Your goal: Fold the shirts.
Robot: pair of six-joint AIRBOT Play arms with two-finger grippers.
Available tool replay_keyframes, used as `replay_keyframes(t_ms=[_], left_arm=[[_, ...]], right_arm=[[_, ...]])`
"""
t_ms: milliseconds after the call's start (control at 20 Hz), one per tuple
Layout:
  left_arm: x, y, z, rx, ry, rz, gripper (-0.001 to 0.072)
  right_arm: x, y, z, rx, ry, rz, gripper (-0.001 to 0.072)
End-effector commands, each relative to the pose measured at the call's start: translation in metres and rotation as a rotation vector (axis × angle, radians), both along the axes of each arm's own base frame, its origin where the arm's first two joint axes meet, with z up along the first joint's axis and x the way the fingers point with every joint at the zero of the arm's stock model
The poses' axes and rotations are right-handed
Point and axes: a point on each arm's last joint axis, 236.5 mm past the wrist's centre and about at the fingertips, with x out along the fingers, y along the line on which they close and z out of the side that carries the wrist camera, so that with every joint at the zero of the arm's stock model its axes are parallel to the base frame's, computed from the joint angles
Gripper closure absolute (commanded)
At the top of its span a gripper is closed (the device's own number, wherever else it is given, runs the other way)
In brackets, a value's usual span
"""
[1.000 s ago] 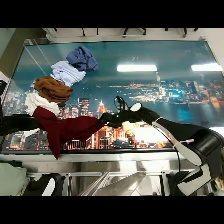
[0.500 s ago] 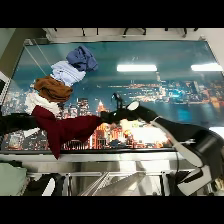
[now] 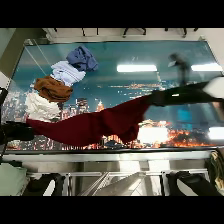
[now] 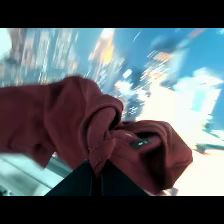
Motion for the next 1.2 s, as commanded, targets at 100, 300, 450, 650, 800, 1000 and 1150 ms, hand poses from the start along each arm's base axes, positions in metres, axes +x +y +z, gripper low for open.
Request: replay_keyframes(t_ms=[100, 300, 450, 650, 800, 1000, 1150], left_arm=[[0.010, 0.001, -0.019, 0.032, 0.087, -0.011, 0.0684], [0.023, 0.000, -0.035, 0.036, 0.141, -0.014, 0.0684], [0.044, 0.000, -0.051, 0.050, 0.167, -0.041, 0.0684], [0.092, -0.004, -0.088, 0.051, 0.176, -0.059, 0.0684], [0.131, -0.011, -0.135, 0.034, 0.200, -0.076, 0.0684], [0.183, -0.028, -0.172, -0.031, 0.208, -0.076, 0.0684], [0.223, -0.030, -0.180, -0.034, 0.179, -0.075, 0.0684]], right_arm=[[-0.041, -0.087, 0.040, -0.245, -0.049, -0.162, 0.0687], [0.009, -0.094, 0.019, -0.278, -0.060, -0.167, 0.0687], [0.066, -0.090, -0.017, -0.265, -0.056, -0.139, 0.0686], [0.066, -0.069, -0.082, -0.204, 0.198, -0.048, 0.0687], [0.072, -0.084, -0.087, -0.262, 0.183, -0.080, 0.0687], [0.063, -0.116, -0.102, -0.407, 0.231, -0.094, 0.0687], [0.061, -0.116, -0.102, -0.406, 0.242, -0.099, 0.0687]])
